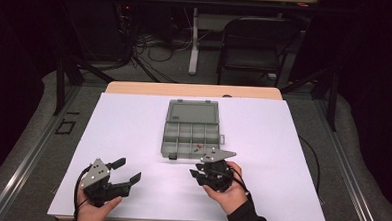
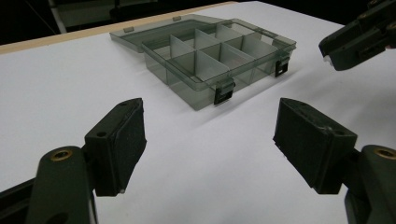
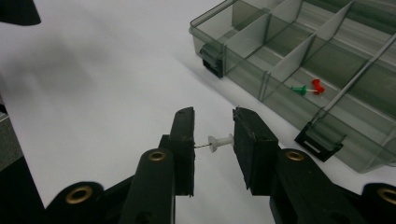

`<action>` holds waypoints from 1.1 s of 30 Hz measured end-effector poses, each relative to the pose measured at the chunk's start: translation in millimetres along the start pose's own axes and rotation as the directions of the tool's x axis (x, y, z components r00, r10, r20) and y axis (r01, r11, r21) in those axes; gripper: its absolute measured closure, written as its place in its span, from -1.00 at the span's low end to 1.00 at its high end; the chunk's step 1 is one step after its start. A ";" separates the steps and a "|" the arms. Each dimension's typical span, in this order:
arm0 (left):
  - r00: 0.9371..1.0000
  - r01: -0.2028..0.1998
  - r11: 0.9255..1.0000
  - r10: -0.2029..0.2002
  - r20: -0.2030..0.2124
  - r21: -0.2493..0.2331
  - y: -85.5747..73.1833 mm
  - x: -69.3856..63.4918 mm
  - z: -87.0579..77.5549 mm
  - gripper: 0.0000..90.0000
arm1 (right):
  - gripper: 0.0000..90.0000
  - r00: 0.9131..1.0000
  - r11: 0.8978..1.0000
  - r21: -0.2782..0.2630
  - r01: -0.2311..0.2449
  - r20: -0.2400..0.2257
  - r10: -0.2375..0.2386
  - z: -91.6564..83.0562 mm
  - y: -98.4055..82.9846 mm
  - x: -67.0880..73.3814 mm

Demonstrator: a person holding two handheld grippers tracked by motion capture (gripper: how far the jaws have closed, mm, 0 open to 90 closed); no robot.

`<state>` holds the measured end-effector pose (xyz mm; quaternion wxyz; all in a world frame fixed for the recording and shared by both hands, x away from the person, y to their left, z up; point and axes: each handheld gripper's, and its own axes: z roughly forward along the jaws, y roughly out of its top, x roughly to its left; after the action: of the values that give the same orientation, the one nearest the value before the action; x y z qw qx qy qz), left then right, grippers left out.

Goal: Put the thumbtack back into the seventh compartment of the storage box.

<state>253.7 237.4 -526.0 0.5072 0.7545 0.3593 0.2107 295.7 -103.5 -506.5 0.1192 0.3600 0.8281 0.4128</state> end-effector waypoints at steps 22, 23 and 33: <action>1.000 0.004 1.000 -0.004 0.001 -0.002 0.0 0.4 0.0 -0.45 | 0.54 0.996 0.999 -0.004 -0.052 0.079 0.053 14.3 48.8 -28.0; 1.000 0.004 1.000 -0.004 0.000 -0.001 0.0 0.4 -0.1 -0.45 | 0.54 0.995 0.998 -0.001 -0.055 0.083 0.055 15.8 49.6 -29.2; 1.000 0.005 1.000 -0.005 0.004 0.002 -0.1 0.8 0.4 -0.45 | 0.54 0.988 0.995 0.039 -0.089 0.129 0.084 43.4 51.0 -43.7</action>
<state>254.4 237.8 -526.2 0.5076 0.7546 0.3603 0.2077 373.8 -87.5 -499.0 0.1457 0.4238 0.8114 0.3753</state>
